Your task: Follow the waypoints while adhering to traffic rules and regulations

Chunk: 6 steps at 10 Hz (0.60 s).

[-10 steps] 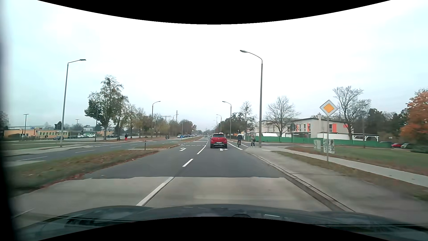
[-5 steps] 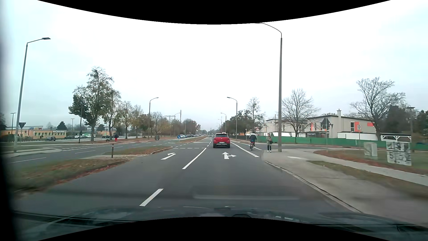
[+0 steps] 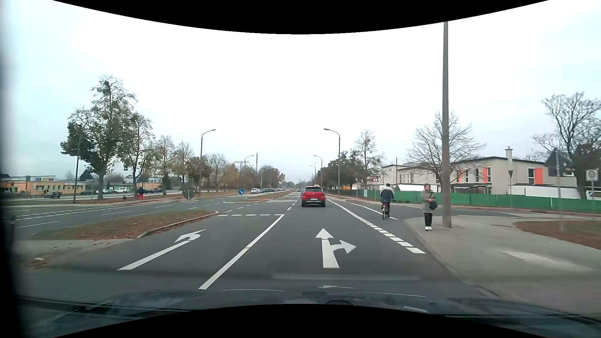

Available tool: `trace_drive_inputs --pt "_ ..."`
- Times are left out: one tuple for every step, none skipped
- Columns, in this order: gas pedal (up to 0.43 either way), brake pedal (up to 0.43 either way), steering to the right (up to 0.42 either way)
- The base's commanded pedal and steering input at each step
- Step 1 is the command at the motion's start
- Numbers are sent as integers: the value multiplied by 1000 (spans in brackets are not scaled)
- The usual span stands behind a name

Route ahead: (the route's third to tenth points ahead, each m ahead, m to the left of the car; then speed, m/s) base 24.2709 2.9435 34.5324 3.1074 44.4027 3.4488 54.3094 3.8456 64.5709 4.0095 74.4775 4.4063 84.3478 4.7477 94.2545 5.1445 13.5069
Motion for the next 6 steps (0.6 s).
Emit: trace_drive_inputs --pt "169 0 -7" --pt "169 0 -7" --pt "169 0 -7" --pt "169 0 -7" --pt "169 0 -7" --pt "169 0 -6"
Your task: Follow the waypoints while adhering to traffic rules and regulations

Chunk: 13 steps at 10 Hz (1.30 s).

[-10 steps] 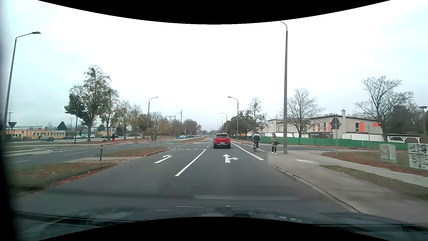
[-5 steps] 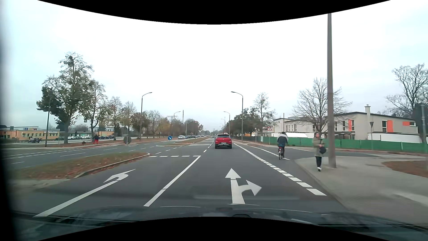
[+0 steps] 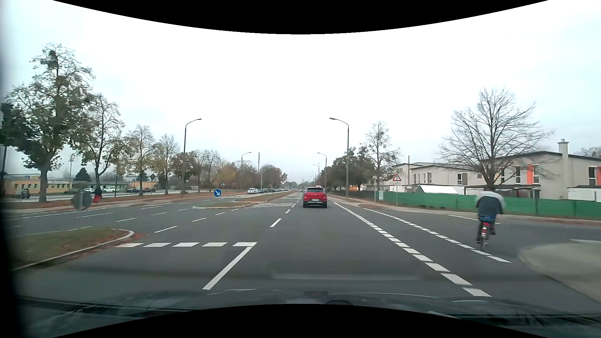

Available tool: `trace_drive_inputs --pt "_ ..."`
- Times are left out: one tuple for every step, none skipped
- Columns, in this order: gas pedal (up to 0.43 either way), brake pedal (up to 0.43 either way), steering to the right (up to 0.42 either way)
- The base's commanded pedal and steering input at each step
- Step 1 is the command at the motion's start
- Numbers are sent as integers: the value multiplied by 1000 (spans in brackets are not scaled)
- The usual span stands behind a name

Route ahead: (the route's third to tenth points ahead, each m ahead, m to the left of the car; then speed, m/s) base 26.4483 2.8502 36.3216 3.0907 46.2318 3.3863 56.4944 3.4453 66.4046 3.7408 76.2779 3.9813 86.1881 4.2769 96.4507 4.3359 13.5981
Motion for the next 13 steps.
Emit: trace_drive_inputs --pt "169 0 -6" --pt "157 0 -5" --pt "157 0 -5" --pt "150 0 -3" --pt "150 0 -2" --pt "150 0 -2" --pt "138 0 -2" --pt "138 0 -2" --pt "138 0 -2" --pt "130 0 -2" --pt "130 0 -2" --pt "130 0 -2" --pt "130 0 -2"
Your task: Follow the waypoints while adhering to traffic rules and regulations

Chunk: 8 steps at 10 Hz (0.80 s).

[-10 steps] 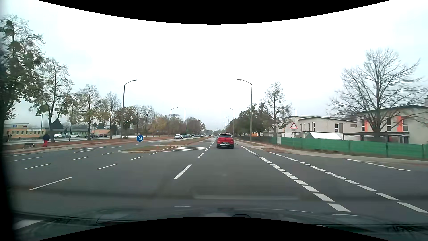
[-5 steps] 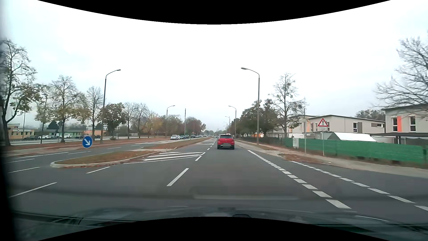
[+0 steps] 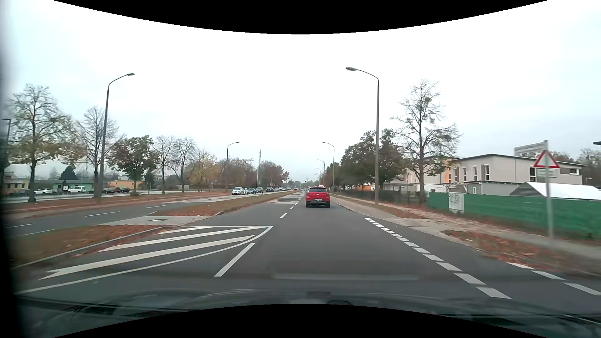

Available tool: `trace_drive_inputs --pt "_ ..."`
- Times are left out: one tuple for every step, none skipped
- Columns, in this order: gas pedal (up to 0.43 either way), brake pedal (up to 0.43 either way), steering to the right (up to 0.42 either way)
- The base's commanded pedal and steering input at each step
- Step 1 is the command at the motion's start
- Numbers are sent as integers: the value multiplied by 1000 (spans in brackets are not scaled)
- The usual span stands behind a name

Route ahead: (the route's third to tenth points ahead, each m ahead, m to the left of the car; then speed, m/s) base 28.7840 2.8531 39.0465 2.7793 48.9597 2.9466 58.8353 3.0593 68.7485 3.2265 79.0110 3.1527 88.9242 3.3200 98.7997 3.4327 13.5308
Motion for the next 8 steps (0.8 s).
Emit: trace_drive_inputs --pt "118 0 -2" --pt "118 0 -2" --pt "118 0 -2" --pt "118 0 -2" --pt "118 0 -2" --pt "118 0 -2" --pt "118 0 -2" --pt "118 0 -2"
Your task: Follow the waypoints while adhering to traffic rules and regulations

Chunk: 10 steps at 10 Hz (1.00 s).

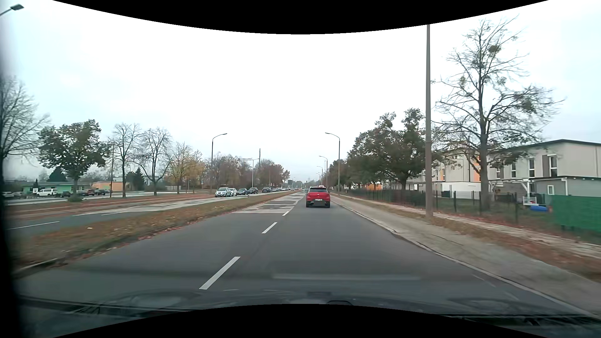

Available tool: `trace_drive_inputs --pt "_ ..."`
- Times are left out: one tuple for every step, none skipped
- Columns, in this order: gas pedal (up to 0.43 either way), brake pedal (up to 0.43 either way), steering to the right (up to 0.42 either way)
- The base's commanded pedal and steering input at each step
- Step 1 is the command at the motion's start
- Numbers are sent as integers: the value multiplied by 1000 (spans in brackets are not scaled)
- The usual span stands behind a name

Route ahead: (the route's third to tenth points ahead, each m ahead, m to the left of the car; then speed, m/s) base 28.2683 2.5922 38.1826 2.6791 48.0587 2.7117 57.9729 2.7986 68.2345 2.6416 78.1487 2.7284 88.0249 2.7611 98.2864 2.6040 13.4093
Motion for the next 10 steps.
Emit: trace_drive_inputs --pt "118 0 -2" --pt "118 0 -2" --pt "130 0 -3" --pt "130 0 -3" --pt "130 0 -3" --pt "138 0 -3" --pt "138 0 -3" --pt "157 0 -3" --pt "157 0 -3" --pt "157 0 -2"
